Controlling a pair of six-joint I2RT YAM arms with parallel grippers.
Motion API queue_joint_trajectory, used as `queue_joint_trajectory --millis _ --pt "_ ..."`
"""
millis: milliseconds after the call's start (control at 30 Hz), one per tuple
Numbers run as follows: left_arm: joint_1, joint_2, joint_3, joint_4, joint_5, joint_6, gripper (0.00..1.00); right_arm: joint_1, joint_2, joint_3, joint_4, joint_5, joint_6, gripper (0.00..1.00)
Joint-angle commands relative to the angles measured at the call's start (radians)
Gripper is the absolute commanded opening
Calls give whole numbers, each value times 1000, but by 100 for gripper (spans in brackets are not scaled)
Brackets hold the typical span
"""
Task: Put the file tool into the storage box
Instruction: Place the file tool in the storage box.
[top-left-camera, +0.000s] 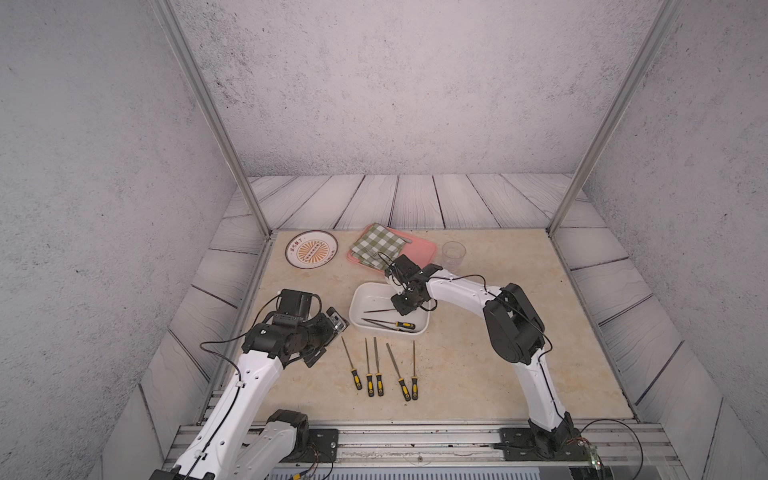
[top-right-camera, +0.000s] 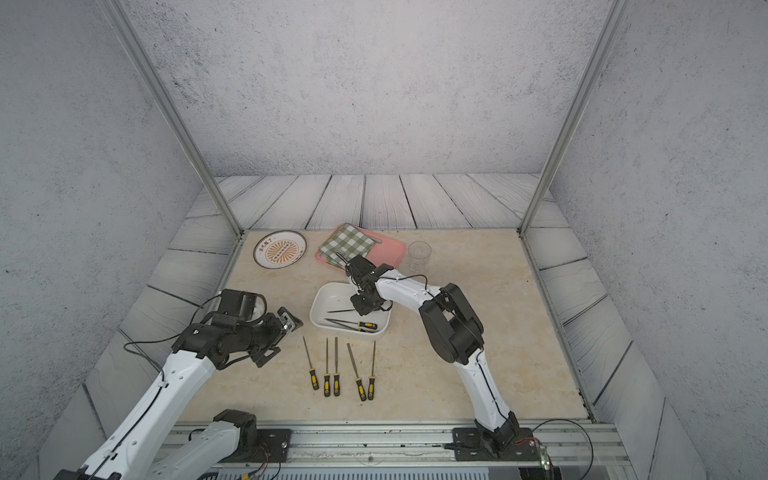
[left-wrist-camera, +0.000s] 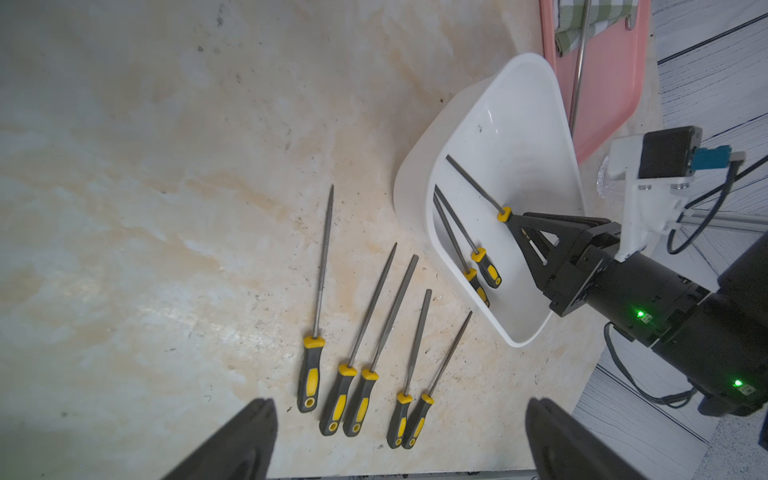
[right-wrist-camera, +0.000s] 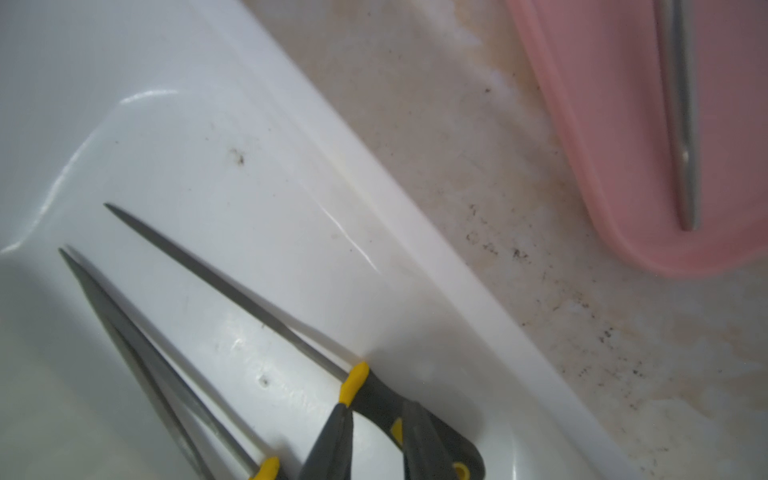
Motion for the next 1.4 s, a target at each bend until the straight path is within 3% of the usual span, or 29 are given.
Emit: queue_joint_trajectory --millis 0,333,833,900,1000,1200,1367 --pt "0 -7 -12 2 12 4 99 5 -1 -22 -13 -13 7 26" --pt "0 -7 -31 28 15 -5 99 13 -99 -136 23 -92 43 26" --pt "1 -10 -6 -10 -9 20 99 14 -254 -140 -43 -40 -9 39" --pt "0 -28 -3 -15 -31 23 100 15 -299 -166 -60 -9 36 44" --pt "1 -55 -17 11 -48 17 100 15 -376 -220 -129 86 212 45" --pt "0 -27 -56 69 20 -9 99 23 -637 -533 -55 -31 457 49" --pt "1 -11 -53 33 1 40 99 48 -766 -718 -50 -129 546 51"
